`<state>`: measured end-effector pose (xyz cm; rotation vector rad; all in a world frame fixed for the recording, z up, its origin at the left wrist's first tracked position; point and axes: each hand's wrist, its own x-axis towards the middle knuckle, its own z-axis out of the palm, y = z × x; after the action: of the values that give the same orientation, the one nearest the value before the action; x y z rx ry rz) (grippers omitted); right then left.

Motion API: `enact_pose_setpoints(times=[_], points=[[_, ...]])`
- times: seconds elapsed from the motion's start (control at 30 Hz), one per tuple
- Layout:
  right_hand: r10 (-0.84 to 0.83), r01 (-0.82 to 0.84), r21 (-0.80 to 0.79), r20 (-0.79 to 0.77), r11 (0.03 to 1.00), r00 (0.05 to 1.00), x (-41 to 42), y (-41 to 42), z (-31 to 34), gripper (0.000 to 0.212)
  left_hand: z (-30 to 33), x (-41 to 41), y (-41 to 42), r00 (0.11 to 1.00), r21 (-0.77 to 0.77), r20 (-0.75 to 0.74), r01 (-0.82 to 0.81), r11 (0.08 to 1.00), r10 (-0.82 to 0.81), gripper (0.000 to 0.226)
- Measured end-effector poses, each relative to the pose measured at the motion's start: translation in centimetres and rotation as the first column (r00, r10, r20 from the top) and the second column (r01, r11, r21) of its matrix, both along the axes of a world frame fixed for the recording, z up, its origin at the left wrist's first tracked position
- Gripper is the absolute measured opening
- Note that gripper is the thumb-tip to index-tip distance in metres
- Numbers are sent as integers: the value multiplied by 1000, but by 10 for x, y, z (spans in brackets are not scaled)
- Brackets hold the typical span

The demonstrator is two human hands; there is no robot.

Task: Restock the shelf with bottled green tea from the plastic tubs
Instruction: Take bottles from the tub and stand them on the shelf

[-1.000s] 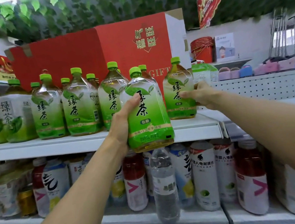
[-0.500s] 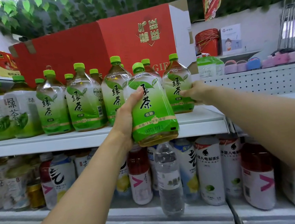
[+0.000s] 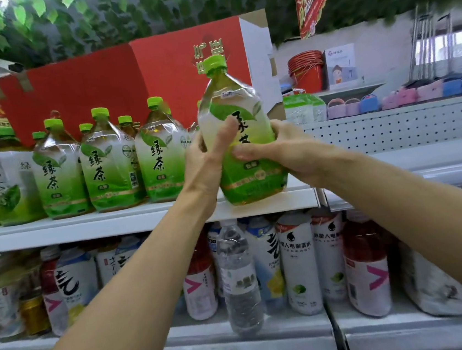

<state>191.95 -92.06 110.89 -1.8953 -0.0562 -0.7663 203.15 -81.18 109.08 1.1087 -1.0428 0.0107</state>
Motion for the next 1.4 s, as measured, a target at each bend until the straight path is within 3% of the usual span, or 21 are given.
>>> enact_pose_setpoints(times=[0.07,0.23,0.3,0.4,0.47,0.63,0.77,0.9,1.07,1.13,1.2,1.3,1.4], points=[[-68,67,36,37,997,997,-6,-16,0,95,2,-1,-11,991,116,120,-64,991,50,101],[-176,164,158,66,974,982,-13,-62,-2,121,-1,6,-44,900,308,365,-357,882,237,80],[-185,173,179,51,969,981,-12,-78,-2,110,-2,13,-54,809,342,502,-511,789,306,69],[-199,195,165,11,967,980,-9,-98,-2,91,-3,28,-66,670,379,678,-672,637,302,74],[-208,210,145,-30,967,978,-6,-110,1,86,-2,34,-72,655,452,710,-706,545,258,80],[-267,283,86,-161,955,950,10,-136,9,35,-2,38,-77,657,555,732,-728,402,179,88],[-313,331,75,-185,941,931,24,-147,11,24,-3,40,-79,653,560,736,-736,379,180,88],[-372,387,43,-203,921,906,36,-153,13,48,-4,42,-82,652,565,737,-739,367,179,90],[-441,441,-50,-212,896,872,42,-155,13,59,-5,43,-84,639,547,744,-751,370,195,90],[-499,486,-112,-211,866,841,50,-171,10,72,-6,42,-83,634,533,745,-753,385,207,88],[-580,546,-198,-227,814,782,48,-161,9,72,-6,41,-81,621,504,749,-760,411,230,84],[-719,604,-405,-255,686,646,27,-113,8,52,-5,34,-76,519,331,792,-807,489,321,69],[-784,622,-543,-114,564,611,7,-78,3,45,-6,19,-60,429,82,767,-804,589,478,45]])
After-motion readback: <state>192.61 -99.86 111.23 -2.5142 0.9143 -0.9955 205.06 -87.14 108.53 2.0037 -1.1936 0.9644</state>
